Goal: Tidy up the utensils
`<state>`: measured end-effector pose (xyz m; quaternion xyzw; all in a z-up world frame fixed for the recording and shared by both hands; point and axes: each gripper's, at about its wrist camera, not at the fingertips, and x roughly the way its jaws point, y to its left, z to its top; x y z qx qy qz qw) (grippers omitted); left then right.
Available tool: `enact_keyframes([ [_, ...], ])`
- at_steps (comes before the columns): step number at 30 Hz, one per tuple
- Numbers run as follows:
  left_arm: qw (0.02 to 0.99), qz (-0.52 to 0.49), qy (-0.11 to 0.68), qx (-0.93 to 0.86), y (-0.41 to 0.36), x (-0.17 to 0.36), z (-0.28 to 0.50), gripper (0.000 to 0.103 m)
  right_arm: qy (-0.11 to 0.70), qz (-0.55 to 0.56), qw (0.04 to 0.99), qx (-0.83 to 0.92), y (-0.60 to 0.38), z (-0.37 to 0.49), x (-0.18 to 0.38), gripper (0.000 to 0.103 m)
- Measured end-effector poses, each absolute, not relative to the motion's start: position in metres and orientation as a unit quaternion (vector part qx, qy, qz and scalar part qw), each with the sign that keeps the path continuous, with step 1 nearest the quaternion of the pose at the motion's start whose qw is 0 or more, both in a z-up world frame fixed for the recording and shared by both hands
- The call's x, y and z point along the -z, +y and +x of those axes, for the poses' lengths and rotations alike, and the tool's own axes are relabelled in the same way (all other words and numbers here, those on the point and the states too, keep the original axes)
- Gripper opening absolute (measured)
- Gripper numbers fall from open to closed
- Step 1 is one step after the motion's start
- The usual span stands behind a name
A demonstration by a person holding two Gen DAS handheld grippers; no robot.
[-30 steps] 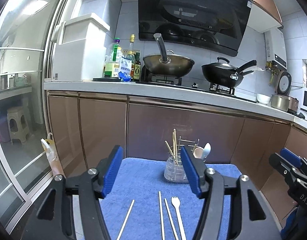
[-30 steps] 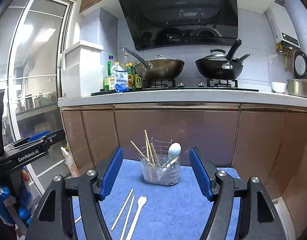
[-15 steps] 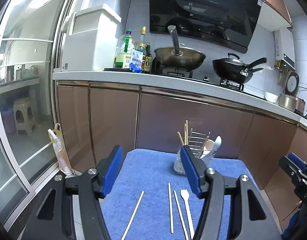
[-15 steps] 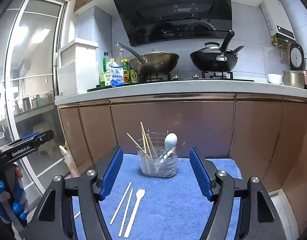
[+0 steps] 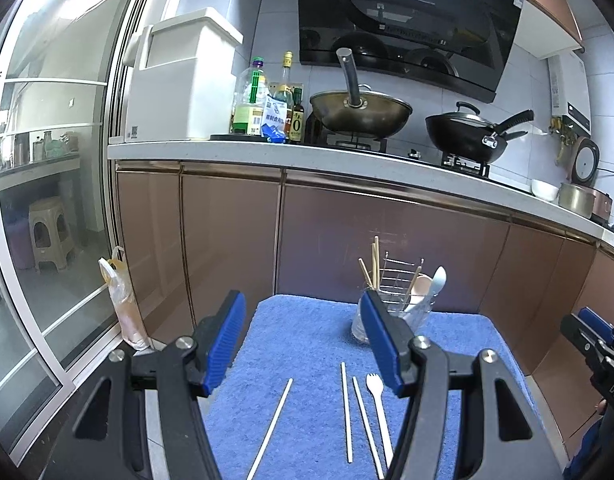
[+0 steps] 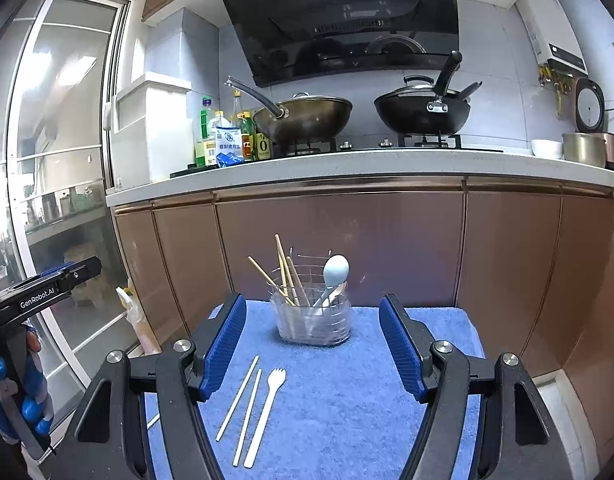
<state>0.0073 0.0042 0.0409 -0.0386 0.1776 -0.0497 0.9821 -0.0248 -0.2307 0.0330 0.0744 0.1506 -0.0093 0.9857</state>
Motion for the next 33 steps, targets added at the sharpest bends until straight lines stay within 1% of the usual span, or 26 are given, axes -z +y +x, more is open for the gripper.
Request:
enact_keyframes([
  [9, 0.98, -0.049, 0.187, 0.039, 0.013, -0.036, 0.011, 0.058, 0.157, 0.075, 0.985, 0.006, -0.23, -0.02, -0.029, 0.068],
  [33, 0.98, -0.014, 0.197, 0.001, 0.015, -0.018, 0.014, 0.058, 0.183, 0.068, 0.981, -0.005, -0.221, -0.019, -0.012, 0.068],
])
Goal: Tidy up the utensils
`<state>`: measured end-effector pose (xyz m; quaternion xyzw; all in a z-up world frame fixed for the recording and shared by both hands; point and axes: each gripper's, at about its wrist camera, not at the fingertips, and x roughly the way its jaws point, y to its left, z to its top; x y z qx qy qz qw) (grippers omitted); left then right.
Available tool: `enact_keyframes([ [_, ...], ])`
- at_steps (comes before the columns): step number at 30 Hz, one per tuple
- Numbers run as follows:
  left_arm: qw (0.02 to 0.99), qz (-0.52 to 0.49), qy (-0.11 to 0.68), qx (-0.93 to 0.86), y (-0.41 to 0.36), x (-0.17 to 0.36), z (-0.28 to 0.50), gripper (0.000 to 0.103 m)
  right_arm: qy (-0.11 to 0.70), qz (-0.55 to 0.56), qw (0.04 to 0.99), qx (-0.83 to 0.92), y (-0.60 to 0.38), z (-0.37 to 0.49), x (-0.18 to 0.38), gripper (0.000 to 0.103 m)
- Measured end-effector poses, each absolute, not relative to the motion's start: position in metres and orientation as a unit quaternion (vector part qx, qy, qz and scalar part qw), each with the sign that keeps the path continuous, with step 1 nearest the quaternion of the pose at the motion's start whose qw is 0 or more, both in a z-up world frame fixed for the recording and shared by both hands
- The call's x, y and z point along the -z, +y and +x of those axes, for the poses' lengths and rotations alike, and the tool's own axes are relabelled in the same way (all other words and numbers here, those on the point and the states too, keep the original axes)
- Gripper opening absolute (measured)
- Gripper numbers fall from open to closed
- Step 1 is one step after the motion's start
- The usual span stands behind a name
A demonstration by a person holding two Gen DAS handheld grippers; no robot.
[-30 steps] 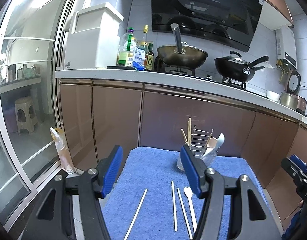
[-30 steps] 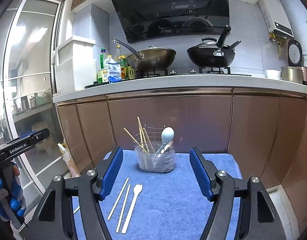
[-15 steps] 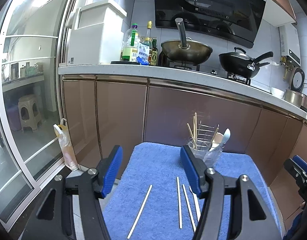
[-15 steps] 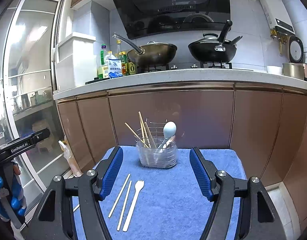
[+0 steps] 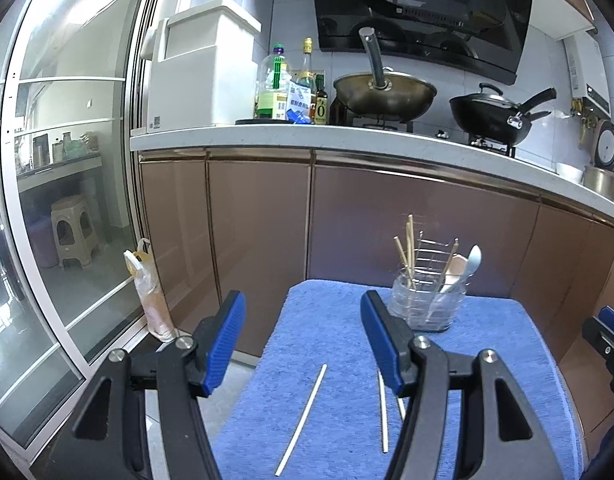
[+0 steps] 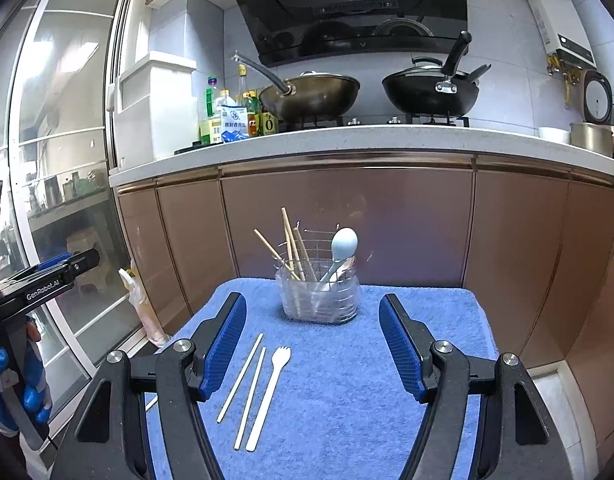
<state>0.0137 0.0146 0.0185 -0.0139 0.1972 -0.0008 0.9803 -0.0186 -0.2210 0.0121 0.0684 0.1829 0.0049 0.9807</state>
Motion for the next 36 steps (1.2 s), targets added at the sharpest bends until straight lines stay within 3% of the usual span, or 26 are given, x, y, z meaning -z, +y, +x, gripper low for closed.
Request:
enact_keyframes([
  [21, 0.965, 0.002, 0.262, 0.009, 0.023, 0.028, 0.071, 0.058, 0.257, 0.055, 0.964, -0.033, -0.206, 0.036, 0.026, 0.051],
  [28, 0.946, -0.02, 0.321, 0.032, 0.036, 0.056, 0.104, 0.058, 0.304, 0.06, 0.95, -0.046, -0.204, 0.064, 0.046, 0.039],
  [36, 0.907, -0.033, 0.407, 0.106, 0.028, 0.09, 0.136, 0.057, 0.383, 0.078, 0.917, -0.079, -0.204, 0.105, 0.079, 0.032],
])
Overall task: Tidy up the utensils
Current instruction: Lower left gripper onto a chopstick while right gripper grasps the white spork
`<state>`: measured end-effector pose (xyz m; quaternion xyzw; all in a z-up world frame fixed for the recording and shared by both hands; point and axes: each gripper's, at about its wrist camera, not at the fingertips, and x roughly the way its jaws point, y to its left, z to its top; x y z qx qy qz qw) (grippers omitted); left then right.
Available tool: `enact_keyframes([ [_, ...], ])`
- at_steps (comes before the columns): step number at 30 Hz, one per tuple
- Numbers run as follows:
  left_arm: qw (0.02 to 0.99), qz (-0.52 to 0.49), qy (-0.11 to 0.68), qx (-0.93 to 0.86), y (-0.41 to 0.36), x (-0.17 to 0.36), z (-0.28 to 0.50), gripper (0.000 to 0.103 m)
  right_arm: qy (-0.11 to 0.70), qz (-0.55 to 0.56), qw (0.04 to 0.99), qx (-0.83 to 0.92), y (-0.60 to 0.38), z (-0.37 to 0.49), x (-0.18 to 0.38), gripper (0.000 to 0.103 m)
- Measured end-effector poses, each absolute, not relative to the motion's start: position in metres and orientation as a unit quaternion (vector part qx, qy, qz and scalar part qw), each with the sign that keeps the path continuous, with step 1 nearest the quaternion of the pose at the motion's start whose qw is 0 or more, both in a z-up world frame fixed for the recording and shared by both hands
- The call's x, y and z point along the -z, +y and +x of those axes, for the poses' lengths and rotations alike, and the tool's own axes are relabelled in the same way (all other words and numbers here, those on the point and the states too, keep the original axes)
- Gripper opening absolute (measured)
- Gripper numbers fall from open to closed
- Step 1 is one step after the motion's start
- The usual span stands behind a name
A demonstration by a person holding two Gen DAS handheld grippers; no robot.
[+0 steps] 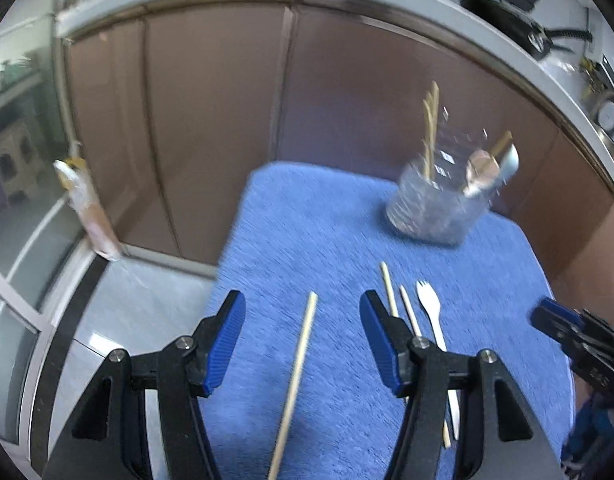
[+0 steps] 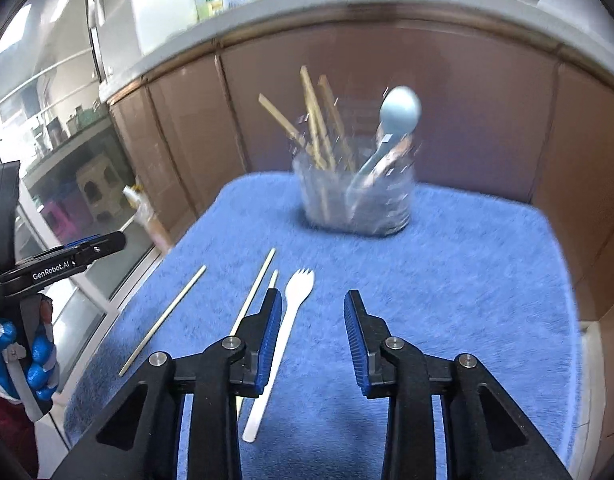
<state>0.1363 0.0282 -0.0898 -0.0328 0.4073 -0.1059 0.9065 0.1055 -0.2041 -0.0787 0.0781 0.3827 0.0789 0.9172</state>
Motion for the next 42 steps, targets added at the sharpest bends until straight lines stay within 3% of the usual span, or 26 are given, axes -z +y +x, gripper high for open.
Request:
enact_keyframes([
  [9, 0.867, -0.01, 0.473, 0.159, -0.007, 0.124, 0.163, 0.057, 0.48, 0.072, 0.864, -0.134, -0.182, 0.168, 0.123, 0.026],
  [22, 0.836, 0.005, 0.516, 0.187, -0.038, 0.146, 0.191, 0.056, 0.552, 0.037, 0.821, -0.139, -0.153, 0.209, 0.171, 0.022],
  [27, 0.826, 0.012, 0.53, 0.194, -0.05, 0.149, 0.196, 0.055, 0.551, 0.035, 0.824, -0.13, -0.151, 0.214, 0.175, 0.01],
  [35, 0.798, 0.036, 0.568, 0.196, -0.067, 0.164, 0.202, 0.041, 0.534, 0.062, 0.834, -0.129, -0.181, 0.201, 0.165, 0.009],
  [42, 0.783, 0.066, 0.592, 0.183, -0.084, 0.173, 0.21, 0.038, 0.517, 0.086, 0.84, -0.139, -0.201, 0.189, 0.16, 0.009],
])
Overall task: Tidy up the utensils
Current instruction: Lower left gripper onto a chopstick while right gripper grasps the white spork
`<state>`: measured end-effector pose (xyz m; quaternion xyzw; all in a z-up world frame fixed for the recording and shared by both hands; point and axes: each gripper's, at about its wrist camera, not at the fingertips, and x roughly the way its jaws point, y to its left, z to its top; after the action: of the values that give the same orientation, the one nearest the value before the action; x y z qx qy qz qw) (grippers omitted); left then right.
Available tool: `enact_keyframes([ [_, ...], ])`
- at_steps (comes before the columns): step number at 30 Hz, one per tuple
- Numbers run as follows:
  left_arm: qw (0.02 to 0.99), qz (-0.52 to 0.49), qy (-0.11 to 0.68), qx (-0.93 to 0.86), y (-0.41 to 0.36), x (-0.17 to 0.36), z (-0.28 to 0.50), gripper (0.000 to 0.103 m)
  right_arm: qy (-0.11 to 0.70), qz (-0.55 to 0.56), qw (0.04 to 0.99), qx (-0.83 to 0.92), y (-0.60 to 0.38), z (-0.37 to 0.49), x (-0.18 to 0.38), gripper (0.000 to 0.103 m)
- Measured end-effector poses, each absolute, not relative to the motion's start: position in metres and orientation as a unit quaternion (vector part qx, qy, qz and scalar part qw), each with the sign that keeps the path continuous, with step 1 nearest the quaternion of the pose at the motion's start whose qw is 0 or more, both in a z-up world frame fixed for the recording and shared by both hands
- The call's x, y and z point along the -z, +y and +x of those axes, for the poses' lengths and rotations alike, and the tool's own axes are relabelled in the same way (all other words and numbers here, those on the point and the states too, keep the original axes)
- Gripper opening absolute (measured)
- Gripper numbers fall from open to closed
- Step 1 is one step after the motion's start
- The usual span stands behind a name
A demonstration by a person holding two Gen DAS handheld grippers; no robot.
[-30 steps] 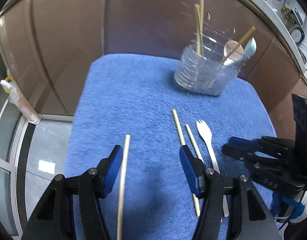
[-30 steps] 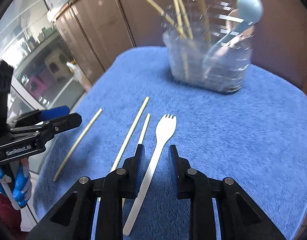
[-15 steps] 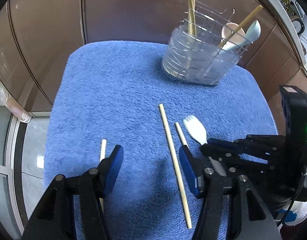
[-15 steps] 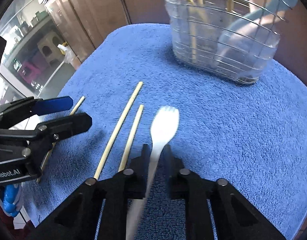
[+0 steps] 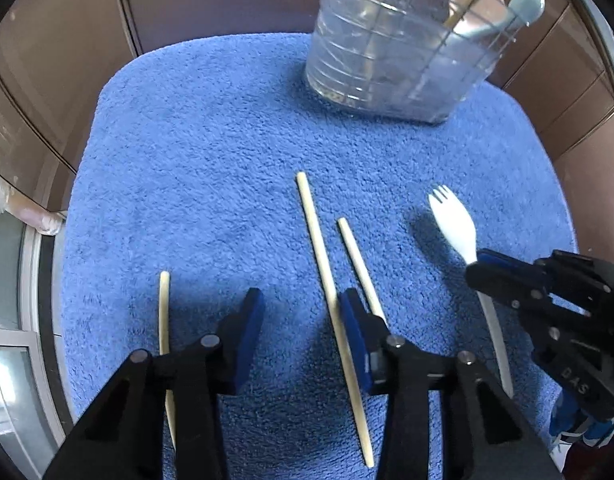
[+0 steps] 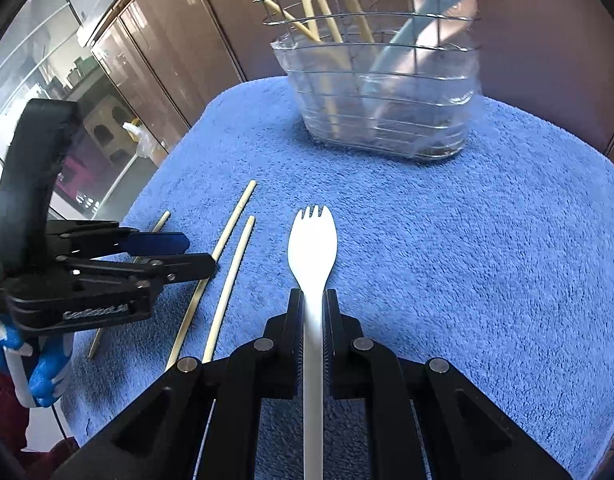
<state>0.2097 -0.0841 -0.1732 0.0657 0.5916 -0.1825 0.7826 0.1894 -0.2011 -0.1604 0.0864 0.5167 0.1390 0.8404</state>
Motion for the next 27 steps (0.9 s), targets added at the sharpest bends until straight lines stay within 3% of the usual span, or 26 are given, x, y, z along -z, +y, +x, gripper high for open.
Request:
enact_keyframes([
  [8, 0.764, 0.113, 0.614, 0.167, -0.107, 0.174, 0.225, 0.031, 0.535, 0.083, 0.828, -0.15, -0.213, 0.192, 0.169, 0.009],
  [16, 0.759, 0.111, 0.622, 0.156, -0.117, 0.171, 0.235, 0.026, 0.571, -0.008, 0.808, -0.146, -0.184, 0.207, 0.171, 0.01],
  [27, 0.775, 0.062, 0.612, 0.149, -0.081, 0.173, 0.24, 0.005, 0.577, -0.039, 0.803, -0.146, -0.172, 0.219, 0.177, 0.01],
])
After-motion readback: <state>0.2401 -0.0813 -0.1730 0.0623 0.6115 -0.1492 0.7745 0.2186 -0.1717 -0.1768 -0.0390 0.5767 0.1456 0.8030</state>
